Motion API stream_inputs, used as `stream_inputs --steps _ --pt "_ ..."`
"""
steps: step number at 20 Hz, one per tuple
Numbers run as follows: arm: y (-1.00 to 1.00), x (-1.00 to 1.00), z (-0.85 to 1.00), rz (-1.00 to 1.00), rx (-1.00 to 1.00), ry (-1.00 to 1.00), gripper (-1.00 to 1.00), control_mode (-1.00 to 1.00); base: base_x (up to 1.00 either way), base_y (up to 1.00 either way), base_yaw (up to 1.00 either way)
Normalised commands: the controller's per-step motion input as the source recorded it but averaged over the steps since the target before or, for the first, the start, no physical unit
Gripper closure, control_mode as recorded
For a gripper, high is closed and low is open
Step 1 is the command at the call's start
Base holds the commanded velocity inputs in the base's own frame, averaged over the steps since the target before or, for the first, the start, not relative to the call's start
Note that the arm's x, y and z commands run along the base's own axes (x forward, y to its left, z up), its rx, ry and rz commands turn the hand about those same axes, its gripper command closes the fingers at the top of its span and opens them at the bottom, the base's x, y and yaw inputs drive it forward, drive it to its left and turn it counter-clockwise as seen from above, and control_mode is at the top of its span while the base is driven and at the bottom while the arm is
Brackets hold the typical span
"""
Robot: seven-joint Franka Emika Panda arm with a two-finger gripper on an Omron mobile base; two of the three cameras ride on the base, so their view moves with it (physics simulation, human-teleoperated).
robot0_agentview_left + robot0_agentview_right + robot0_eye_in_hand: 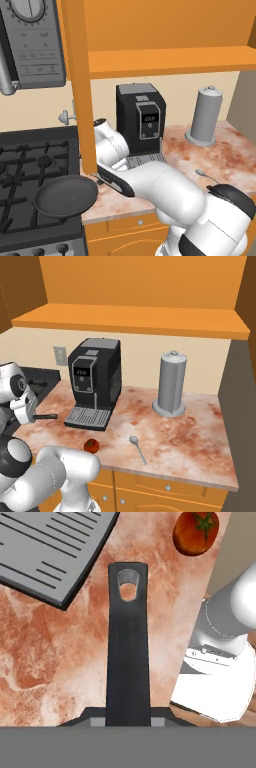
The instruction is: Pick the pan from the cabinet and place it on the stove. Then turn on the stove burner for the pan.
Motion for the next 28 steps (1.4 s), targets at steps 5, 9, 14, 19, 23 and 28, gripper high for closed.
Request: stream_inputs --steps 5,9,14,19,23,28 --pt "0.04 0.0 -0.08 -0.03 0.0 -0.03 1.0 -1.0 0.0 0.0 0.0" --pt "0.05 0.0 -0.05 -0.04 0.0 -0.02 1.0 -1.0 0.0 0.0 0.0" --pt "0.06 0.0 -0.01 -0.05 0.0 -0.01 1.0 -1.0 0.0 0.0 0.0" --pt "0.15 0.0 0.0 -0.06 0.0 0.0 1.0 -1.0 0.0 0.0 0.0" --pt "0.2 0.0 0.0 -0.07 0.0 0.0 1.0 -1.0 0.0 0.0 0.0" --pt "0.21 0.0 0.0 -0.06 0.0 0.0 1.0 -1.0 0.0 0.0 0.0"
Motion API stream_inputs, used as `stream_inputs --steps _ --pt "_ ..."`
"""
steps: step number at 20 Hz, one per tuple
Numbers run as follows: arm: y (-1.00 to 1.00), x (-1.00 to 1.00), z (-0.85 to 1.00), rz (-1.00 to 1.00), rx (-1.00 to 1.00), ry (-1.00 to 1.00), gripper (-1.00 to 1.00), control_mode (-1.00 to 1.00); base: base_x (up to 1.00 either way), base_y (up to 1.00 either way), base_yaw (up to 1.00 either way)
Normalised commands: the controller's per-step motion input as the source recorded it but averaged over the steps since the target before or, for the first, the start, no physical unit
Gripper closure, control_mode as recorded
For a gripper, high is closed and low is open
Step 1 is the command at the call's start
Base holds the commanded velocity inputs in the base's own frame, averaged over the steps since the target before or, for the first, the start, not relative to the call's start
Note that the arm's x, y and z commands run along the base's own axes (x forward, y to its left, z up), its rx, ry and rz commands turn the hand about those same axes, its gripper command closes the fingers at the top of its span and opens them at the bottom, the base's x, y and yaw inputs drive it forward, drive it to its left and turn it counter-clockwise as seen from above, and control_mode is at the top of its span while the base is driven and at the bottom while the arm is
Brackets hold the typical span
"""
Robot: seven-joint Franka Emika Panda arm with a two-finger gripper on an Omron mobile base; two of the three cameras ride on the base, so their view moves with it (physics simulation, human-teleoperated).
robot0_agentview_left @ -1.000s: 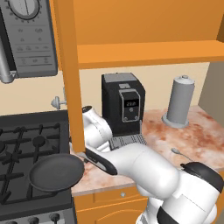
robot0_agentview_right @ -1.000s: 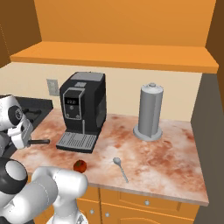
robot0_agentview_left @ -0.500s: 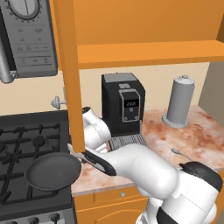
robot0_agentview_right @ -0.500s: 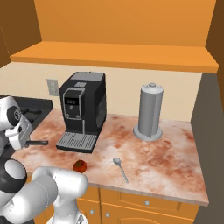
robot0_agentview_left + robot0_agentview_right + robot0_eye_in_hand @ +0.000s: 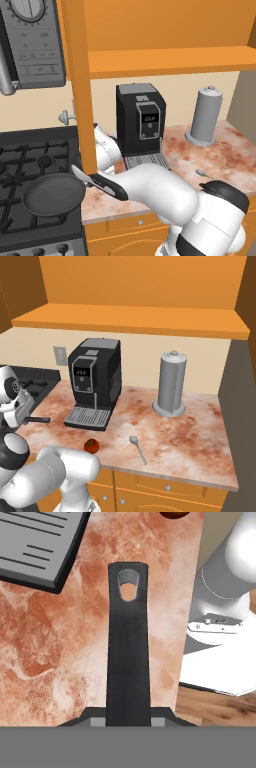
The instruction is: Pick the pan from the cabinet and place it on the stove. Then turn on the stove burner for the pan.
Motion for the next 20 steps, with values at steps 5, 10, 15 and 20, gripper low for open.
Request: stream_inputs --steps 5,10,15,20 --pt "0.2 0.0 0.0 -0.05 0.0 0.0 1.0 -1.0 0.0 0.0 0.0" --pt "0.18 0.0 0.0 -0.05 -0.01 0.0 1.0 -1.0 0.0 0.0 0.0" --pt "0.16 0.0 -0.08 -0.04 -0.02 0.0 1.0 -1.0 0.0 0.0 0.0" --pt "0.13 0.0 -0.16 -0.03 -0.05 0.0 1.0 -1.0 0.0 0.0 0.0"
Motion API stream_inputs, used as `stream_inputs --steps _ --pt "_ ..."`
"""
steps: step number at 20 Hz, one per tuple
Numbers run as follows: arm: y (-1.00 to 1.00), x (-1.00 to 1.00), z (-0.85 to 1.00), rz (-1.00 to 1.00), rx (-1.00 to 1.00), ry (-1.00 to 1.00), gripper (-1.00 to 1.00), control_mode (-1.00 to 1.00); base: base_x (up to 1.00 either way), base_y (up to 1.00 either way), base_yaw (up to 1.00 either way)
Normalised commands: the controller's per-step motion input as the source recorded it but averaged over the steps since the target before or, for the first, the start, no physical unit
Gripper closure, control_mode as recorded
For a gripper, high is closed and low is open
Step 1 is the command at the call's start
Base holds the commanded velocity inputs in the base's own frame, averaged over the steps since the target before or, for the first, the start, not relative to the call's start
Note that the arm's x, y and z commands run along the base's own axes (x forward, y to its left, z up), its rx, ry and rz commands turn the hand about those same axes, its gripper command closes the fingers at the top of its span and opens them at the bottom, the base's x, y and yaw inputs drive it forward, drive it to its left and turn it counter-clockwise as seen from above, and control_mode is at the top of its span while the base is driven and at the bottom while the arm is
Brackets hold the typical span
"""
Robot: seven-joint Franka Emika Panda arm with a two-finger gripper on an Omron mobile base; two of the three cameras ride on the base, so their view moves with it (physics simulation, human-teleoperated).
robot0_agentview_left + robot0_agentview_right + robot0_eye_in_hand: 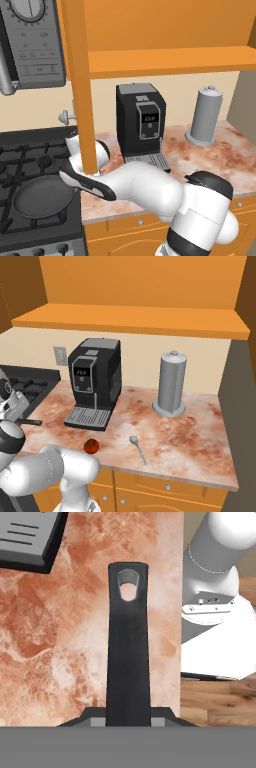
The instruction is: Pick the pan from the cabinet and place it on the stove. Then turn on the stove burner for the pan.
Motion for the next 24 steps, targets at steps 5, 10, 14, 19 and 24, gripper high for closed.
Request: stream_inputs --steps 5,10,14,19,24 --pt "0.11 0.0 -0.17 -0.03 -0.06 0.0 1.0 -1.0 0.0 0.0 0.0" --pt "0.09 0.0 -0.17 -0.03 -0.05 0.0 1.0 -1.0 0.0 0.0 0.0" --pt "0.09 0.0 -0.18 -0.03 -0.05 0.0 1.0 -1.0 0.0 0.0 0.0" --pt "0.07 0.02 -0.16 -0.03 -0.04 0.0 1.0 -1.0 0.0 0.0 0.0" --pt "0.02 0.11 -0.13 -0.02 -0.02 0.0 1.0 -1.0 0.0 0.0 0.0"
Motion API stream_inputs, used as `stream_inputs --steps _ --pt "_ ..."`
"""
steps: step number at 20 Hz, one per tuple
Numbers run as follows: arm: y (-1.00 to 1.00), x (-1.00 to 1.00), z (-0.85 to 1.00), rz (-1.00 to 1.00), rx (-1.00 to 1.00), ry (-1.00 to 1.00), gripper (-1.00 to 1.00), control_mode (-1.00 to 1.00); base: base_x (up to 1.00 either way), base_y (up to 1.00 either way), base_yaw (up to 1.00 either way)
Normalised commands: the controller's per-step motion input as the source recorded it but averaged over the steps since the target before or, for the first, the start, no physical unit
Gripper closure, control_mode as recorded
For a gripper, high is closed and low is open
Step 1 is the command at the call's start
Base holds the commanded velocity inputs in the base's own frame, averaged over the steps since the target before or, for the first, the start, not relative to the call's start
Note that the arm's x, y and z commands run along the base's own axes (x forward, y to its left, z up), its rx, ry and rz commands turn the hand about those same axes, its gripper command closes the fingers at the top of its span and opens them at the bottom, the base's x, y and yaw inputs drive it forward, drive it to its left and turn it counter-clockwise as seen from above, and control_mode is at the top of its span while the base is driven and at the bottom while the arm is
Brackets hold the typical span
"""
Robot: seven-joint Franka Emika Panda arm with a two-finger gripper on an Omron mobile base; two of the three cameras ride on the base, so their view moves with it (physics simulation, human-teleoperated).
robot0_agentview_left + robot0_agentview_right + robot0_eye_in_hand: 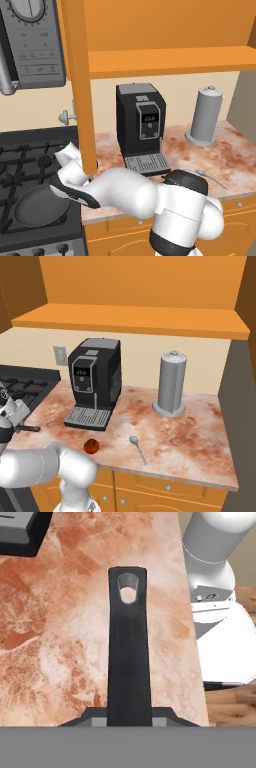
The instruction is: Pick the pan from the cabinet and place it on the stove. Then turn on the stove burner for the pan.
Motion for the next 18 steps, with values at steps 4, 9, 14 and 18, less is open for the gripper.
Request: stream_inputs --steps 4,9,14,18 --pt "0.02 0.14 -0.14 -0.02 -0.01 0.0 1.0 -1.0 0.0 0.0 0.0" --pt "0.09 0.13 -0.11 -0.03 -0.02 0.0 1.0 -1.0 0.0 0.0 0.0" --pt "0.21 0.09 -0.11 -0.05 -0.03 0.0 1.0 -1.0 0.0 0.0 0.0" --pt "0.18 0.1 -0.09 -0.05 -0.03 0.0 1.0 -1.0 0.0 0.0 0.0"
